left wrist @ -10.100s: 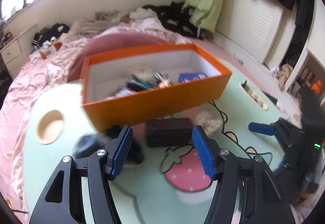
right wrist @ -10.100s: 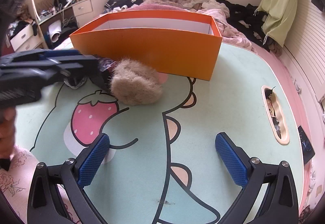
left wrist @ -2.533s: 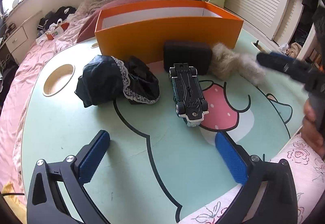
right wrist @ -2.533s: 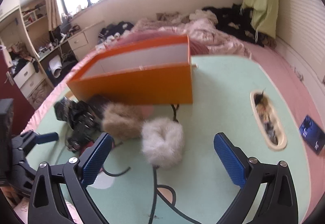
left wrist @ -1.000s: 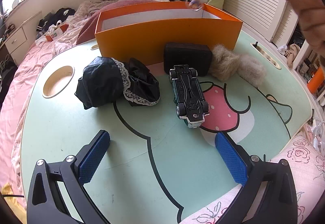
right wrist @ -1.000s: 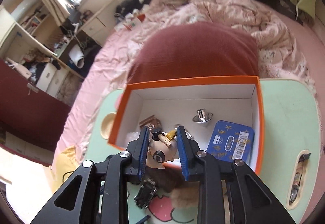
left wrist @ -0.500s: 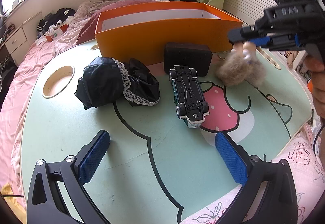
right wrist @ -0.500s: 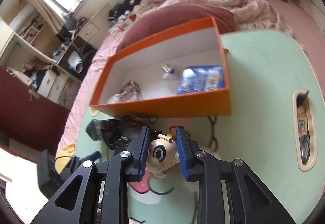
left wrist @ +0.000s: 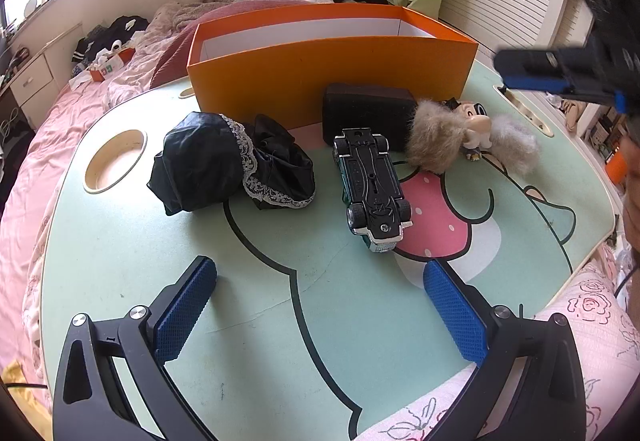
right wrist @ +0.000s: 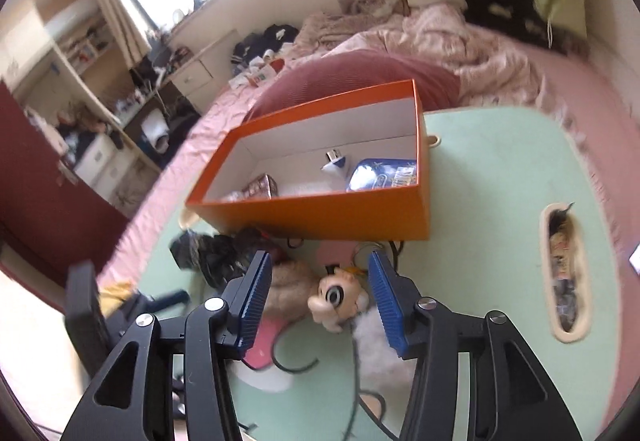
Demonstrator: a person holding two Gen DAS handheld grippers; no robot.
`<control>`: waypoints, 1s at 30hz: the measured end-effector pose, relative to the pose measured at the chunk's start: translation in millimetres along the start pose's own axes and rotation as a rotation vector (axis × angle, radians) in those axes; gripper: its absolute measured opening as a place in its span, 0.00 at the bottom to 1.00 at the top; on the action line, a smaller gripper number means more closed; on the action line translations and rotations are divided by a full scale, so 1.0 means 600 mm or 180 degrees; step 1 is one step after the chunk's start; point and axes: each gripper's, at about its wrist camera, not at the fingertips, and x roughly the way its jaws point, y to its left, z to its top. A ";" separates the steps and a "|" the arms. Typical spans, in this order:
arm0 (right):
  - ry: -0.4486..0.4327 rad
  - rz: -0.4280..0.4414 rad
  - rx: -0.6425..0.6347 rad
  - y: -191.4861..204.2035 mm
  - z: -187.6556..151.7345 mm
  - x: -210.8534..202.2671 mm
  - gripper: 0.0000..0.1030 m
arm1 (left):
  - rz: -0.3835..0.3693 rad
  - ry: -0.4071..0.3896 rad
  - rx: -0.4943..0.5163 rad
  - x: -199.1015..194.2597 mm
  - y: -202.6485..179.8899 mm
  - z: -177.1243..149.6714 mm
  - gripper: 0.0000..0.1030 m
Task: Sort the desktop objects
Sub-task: 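Grasp the cartoon figurine from the box with the right gripper and place it on the table, then move the left gripper back toward the box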
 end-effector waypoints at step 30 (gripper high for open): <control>0.0251 -0.0786 -0.0524 0.052 -0.141 0.047 1.00 | 0.0071 0.0025 0.0081 -0.004 -0.013 0.013 1.00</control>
